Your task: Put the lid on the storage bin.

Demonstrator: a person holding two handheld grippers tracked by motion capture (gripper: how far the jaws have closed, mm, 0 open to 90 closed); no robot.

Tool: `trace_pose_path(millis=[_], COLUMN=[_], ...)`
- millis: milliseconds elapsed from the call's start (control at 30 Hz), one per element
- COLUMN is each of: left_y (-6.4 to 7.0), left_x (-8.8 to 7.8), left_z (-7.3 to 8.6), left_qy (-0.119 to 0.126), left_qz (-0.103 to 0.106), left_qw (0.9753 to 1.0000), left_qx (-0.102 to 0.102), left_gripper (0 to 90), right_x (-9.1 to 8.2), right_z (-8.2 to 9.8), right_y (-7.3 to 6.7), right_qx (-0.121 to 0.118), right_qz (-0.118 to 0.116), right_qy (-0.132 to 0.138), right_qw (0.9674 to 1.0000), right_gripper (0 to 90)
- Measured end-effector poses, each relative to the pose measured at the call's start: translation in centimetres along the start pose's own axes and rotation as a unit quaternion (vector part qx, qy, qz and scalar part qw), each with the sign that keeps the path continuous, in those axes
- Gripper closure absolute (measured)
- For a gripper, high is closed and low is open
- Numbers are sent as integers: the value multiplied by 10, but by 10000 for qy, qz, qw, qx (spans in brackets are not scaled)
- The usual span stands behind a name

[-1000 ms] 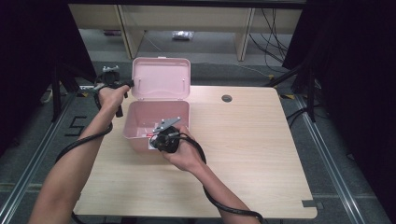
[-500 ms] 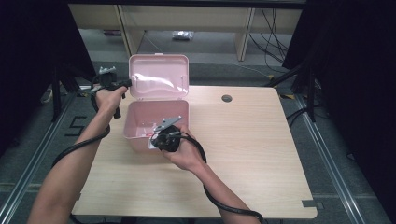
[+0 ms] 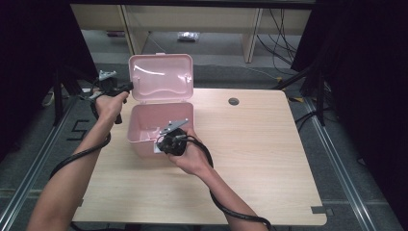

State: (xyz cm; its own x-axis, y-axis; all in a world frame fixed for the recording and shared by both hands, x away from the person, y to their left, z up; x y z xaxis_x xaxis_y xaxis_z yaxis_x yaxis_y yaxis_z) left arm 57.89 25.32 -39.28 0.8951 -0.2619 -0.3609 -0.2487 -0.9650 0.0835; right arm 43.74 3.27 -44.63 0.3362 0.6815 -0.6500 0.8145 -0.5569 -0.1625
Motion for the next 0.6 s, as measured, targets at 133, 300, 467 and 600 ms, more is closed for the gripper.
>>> trace_pose_path(millis=[133, 300, 467, 600], left_y=[0, 0, 1, 1], left_x=[-3, -6, -9, -12], left_z=[2, 4, 7, 9], left_qy=[76, 160, 263, 335], left_qz=[-35, -74, -97, -126], left_qw=[9999, 9997, 9993, 9988], left_qx=[71, 183, 266, 330], left_gripper=[884, 884, 884, 883], right_x=[1, 2, 0, 1], right_z=[0, 0, 0, -1], right_y=[2, 2, 2, 4], right_qx=[-33, 0, 49, -23], right_qz=[-6, 36, 49, 37], right_qy=[70, 144, 85, 102], right_qw=[10000, 9999, 9999, 9999], right_gripper=[900, 900, 900, 900])
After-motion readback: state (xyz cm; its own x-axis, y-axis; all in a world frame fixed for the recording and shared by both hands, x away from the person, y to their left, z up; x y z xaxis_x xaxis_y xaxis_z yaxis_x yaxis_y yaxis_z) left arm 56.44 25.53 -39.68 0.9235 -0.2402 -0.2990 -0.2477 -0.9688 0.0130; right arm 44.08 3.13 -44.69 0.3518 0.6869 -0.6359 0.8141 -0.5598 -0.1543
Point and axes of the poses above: each handheld gripper's, and its own axes: x roughly forward along the jaws, z roughly out of its underside, y roughly to its right, the point moved 3 cm from there along x, roughly forward along the jaws, and after that the axes turned 6 degrees about x, right-handed, at the moved point
